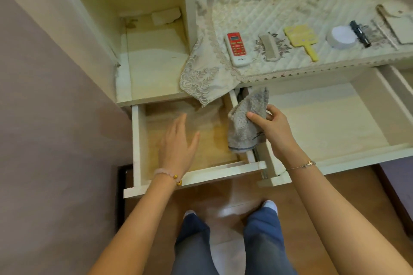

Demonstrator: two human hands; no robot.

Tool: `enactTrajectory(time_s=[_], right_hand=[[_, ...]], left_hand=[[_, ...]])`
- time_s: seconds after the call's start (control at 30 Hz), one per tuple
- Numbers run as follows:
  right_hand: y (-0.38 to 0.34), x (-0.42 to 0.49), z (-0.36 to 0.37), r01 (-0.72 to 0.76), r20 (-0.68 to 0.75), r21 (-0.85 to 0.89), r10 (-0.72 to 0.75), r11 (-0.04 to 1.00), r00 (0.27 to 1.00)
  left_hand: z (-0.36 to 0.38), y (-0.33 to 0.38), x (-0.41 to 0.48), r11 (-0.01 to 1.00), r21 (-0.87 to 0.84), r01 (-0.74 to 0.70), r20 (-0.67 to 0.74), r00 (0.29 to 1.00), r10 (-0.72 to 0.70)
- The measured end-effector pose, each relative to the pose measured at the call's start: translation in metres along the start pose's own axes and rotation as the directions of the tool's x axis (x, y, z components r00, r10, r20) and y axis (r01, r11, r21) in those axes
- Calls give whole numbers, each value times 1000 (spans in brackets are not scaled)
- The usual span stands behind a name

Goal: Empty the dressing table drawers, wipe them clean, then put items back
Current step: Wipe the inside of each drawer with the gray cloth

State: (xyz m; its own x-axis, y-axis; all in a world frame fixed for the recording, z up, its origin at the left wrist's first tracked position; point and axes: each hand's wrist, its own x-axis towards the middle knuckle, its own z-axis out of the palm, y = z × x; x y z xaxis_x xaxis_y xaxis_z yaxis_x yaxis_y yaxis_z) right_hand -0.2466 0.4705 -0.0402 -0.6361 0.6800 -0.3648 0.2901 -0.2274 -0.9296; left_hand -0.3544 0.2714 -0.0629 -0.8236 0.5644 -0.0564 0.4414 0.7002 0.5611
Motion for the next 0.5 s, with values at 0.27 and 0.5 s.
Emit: enactTrajectory(time_s=[0.27,0.5], right_hand=[[-5,47,-132,-27,19,54,26,998,999],[17,89,-220,-80,37,-83,83,993,996]], left_hand=[[88,122,9,997,50,-55,1,998,55],[161,187,26,1000,11,1,17,1000,-1]])
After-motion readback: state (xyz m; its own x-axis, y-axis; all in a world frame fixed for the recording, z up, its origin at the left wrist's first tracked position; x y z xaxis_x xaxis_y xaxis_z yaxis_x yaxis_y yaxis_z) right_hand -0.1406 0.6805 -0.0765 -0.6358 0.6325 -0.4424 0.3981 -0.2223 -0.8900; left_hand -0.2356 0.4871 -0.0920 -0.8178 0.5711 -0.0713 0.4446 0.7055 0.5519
